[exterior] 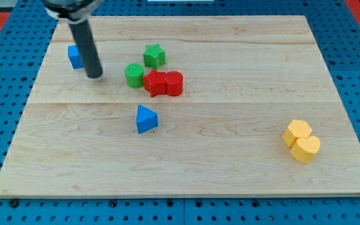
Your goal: Slide the blue cube slightly up
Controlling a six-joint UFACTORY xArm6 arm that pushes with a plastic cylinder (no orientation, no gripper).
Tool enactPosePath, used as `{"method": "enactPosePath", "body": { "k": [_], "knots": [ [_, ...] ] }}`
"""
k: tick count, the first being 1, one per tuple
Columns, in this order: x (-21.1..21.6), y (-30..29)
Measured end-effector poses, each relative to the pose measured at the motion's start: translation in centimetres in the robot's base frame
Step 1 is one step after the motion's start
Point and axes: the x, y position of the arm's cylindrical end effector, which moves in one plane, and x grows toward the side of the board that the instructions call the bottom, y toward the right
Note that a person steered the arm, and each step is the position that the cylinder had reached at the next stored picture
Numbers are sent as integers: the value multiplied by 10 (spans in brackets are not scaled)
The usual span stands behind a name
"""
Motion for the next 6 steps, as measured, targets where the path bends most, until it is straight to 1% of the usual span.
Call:
{"method": "enactPosePath", "body": {
  "k": [2, 3, 4, 5, 6],
  "knots": [
    [-5, 2],
    [1, 2],
    [1, -21],
    [-10, -14],
    [-32, -23]
  ]
}}
